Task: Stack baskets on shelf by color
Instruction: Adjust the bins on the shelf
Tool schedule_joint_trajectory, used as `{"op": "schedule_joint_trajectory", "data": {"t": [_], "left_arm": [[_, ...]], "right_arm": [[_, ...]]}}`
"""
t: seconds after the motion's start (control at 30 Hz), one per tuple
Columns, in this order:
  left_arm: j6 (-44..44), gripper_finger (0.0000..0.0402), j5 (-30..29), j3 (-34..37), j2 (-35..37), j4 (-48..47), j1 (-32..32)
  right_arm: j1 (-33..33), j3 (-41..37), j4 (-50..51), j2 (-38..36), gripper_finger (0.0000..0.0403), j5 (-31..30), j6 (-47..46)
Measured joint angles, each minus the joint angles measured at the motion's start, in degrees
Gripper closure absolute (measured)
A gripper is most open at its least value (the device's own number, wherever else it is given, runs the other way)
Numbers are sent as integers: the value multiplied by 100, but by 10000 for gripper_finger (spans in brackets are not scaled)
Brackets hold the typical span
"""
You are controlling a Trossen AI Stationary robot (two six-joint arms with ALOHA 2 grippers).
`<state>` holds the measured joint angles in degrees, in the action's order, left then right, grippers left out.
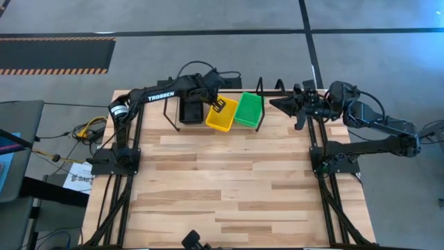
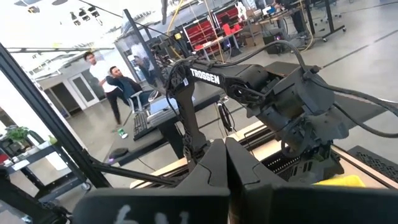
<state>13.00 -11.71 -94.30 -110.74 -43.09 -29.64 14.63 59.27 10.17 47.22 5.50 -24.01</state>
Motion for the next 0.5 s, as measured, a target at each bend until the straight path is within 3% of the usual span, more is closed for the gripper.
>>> {"op": "schedule_joint_trajectory", "data": {"t": [0.17,0.37,0.5], "left_arm": [[32,401,359,0,0,22,76],[-177,401,54,2,0,247,336],[-180,401,354,2,0,382,373]], "right_arm": [[0,0,0,-2,402,0,0],[0,0,0,-2,402,0,2],[0,0,0,-2,402,0,2]]}}
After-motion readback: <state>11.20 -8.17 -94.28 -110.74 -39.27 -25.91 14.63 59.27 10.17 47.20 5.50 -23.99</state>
